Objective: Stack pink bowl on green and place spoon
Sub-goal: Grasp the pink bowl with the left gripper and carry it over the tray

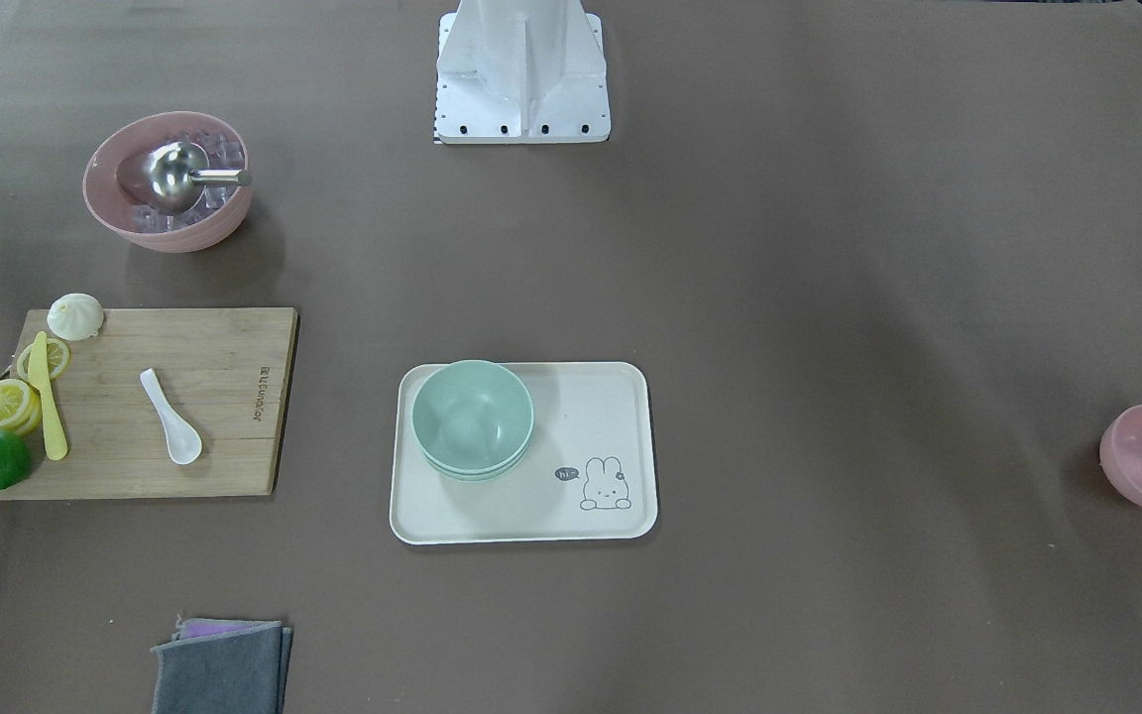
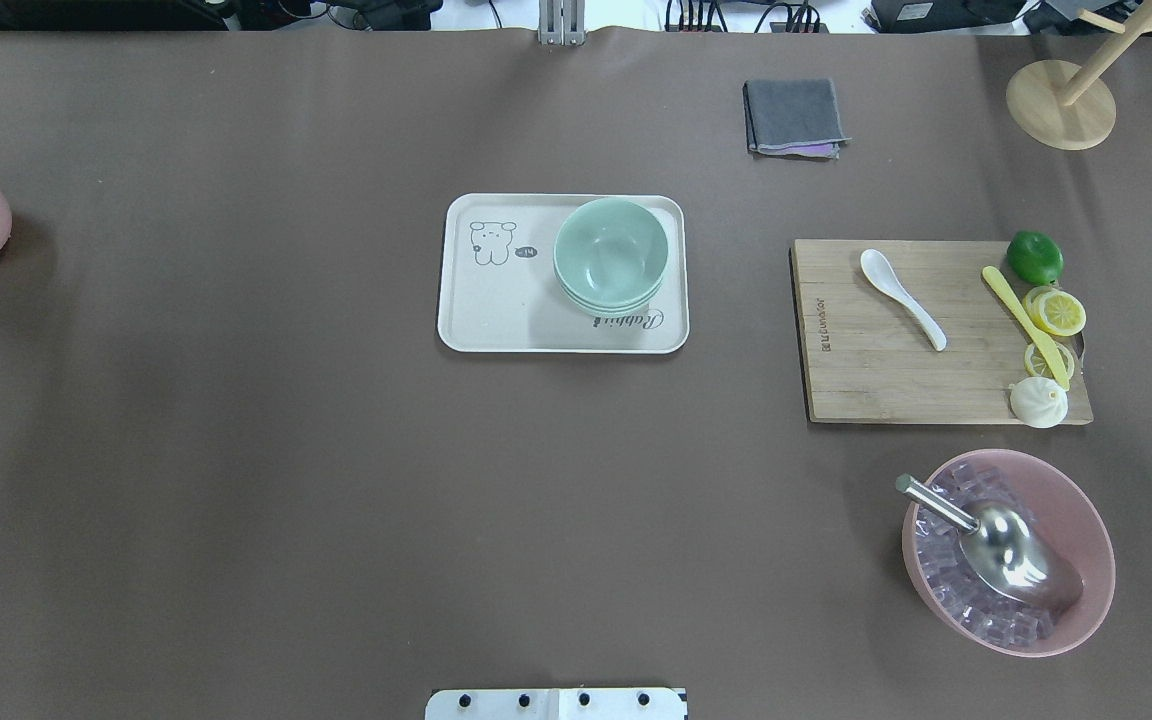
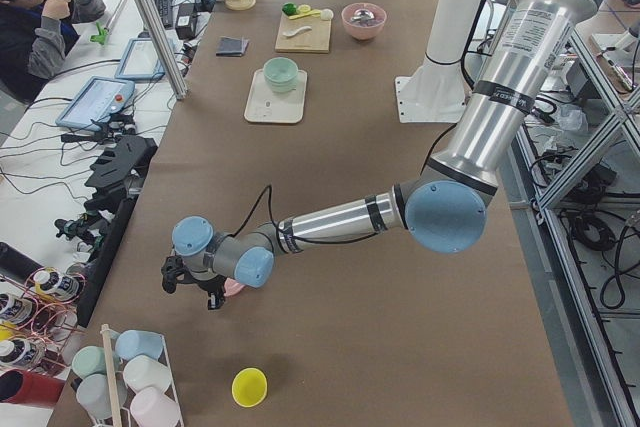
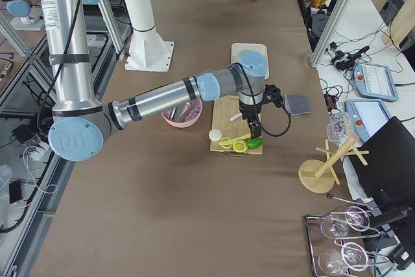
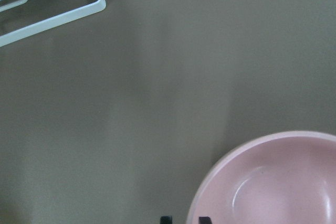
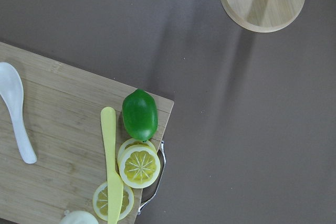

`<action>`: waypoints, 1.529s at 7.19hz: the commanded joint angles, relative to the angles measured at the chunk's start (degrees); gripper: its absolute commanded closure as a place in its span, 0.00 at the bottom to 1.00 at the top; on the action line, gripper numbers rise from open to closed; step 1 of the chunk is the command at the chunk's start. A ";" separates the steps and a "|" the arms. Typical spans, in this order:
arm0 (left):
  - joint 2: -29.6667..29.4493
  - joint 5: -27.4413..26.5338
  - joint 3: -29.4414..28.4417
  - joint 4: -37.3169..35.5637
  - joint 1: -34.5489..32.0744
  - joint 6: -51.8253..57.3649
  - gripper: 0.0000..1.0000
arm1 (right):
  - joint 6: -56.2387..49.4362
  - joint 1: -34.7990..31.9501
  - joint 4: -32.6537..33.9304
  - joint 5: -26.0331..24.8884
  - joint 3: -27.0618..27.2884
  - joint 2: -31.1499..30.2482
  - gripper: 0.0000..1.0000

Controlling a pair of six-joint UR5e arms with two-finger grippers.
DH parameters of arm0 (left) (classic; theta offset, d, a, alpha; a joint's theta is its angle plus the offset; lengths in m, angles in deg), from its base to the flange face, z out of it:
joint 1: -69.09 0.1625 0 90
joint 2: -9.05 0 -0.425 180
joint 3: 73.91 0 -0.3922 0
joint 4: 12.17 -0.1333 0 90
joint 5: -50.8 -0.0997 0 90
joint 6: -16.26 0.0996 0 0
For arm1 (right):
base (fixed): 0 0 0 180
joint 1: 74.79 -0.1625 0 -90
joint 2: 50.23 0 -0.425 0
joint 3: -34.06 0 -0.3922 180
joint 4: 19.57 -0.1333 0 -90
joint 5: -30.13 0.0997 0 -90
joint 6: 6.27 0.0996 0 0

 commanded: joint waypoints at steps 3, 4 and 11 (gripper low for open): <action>-0.13 0.35 0.48 0.00 0.00 -0.18 1.00 | 0.09 0.00 0.00 0.00 -0.01 0.00 0.00; -0.22 3.48 1.27 -0.17 0.00 -1.14 1.00 | 0.09 0.00 0.00 0.00 -0.01 0.00 0.00; -9.86 3.69 36.68 -18.62 17.53 -38.00 1.00 | 0.09 0.00 0.09 0.09 0.08 -0.09 0.00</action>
